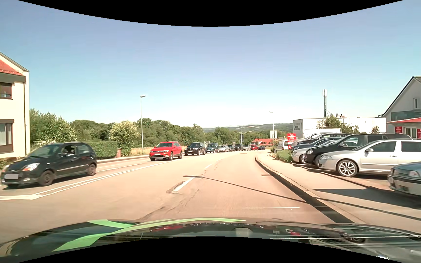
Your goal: Follow the waypoints while adhering to traffic rules and regulations
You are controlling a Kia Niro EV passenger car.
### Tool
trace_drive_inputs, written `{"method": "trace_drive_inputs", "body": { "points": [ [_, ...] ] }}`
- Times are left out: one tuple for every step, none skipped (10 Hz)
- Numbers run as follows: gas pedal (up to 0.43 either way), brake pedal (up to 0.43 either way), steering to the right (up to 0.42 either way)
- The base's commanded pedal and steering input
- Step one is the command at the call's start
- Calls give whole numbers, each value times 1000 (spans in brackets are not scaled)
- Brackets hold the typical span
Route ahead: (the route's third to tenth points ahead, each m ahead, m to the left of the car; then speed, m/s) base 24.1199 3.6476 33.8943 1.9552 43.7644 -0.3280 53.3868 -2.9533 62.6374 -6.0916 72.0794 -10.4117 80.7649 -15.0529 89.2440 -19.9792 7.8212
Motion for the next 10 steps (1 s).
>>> {"method": "trace_drive_inputs", "body": {
  "points": [
    [87, 0, 36],
    [79, 0, 32],
    [67, 0, 32],
    [67, 0, 29],
    [67, 0, 26],
    [59, 0, 25],
    [59, 0, 23],
    [59, 0, 21],
    [67, 0, 18],
    [67, 0, 18]
  ]
}}
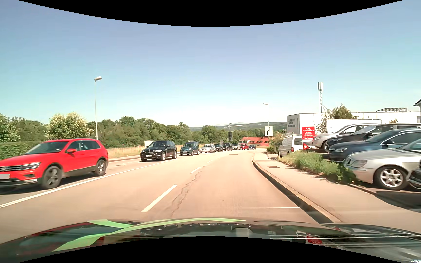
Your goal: Follow the waypoints while adhering to traffic rules and regulations
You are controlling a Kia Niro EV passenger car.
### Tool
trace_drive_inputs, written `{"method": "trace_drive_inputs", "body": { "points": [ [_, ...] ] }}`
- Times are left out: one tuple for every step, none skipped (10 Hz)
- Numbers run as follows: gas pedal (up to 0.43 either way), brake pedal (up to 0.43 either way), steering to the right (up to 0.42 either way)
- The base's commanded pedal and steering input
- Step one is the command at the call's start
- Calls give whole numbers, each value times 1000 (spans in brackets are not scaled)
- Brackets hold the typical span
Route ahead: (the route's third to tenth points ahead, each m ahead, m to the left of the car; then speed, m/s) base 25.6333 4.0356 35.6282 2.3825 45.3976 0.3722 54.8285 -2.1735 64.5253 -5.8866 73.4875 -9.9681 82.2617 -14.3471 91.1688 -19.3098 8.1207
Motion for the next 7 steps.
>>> {"method": "trace_drive_inputs", "body": {
  "points": [
    [67, 0, 18],
    [67, 0, 18],
    [67, 0, 18],
    [67, 0, 20],
    [67, 0, 21],
    [67, 0, 22],
    [67, 0, 23]
  ]
}}
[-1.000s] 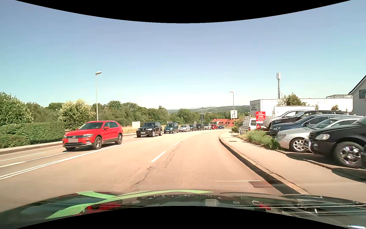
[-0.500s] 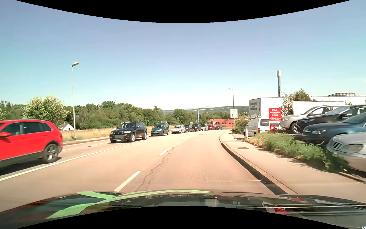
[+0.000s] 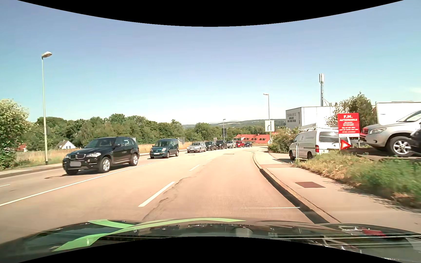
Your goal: Follow the waypoints while adhering to traffic rules and regulations
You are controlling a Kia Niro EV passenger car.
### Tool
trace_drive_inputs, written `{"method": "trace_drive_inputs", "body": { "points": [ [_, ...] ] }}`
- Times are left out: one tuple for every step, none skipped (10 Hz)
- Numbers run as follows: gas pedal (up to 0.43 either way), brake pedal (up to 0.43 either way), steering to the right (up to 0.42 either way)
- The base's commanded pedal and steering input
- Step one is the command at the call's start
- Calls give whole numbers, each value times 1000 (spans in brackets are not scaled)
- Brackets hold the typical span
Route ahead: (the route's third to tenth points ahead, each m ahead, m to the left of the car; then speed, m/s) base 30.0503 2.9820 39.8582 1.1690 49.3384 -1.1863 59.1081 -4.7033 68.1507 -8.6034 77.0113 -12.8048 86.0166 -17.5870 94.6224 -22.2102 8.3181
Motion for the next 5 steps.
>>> {"method": "trace_drive_inputs", "body": {
  "points": [
    [67, 0, 25],
    [67, 0, 25],
    [67, 0, 25],
    [67, 0, 25],
    [67, 0, 25]
  ]
}}
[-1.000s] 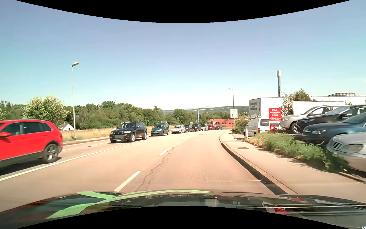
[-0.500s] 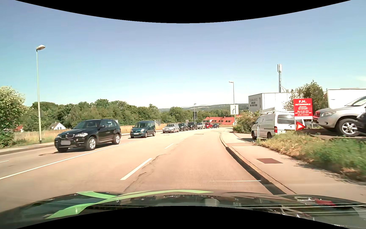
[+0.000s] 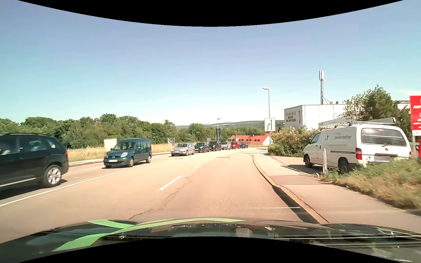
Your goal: Follow the waypoints while adhering to traffic rules and regulations
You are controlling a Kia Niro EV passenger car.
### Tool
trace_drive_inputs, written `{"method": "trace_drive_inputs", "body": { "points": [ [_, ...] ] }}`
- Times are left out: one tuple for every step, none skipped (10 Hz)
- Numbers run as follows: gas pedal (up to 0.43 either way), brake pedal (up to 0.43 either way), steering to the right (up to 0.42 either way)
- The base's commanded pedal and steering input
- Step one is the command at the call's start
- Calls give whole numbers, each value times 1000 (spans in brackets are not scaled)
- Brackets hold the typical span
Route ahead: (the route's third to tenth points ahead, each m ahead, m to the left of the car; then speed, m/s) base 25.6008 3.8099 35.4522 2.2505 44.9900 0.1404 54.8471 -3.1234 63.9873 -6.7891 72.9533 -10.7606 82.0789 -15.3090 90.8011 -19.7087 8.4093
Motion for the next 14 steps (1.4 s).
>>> {"method": "trace_drive_inputs", "body": {
  "points": [
    [67, 0, 25],
    [67, 0, 25],
    [67, 0, 25],
    [67, 0, 25],
    [67, 0, 21],
    [67, 0, 14],
    [67, 0, 10],
    [67, 0, 10],
    [67, 0, 10],
    [67, 0, 10],
    [67, 0, 11],
    [67, 0, 11],
    [67, 0, 13],
    [67, 0, 19]
  ]
}}
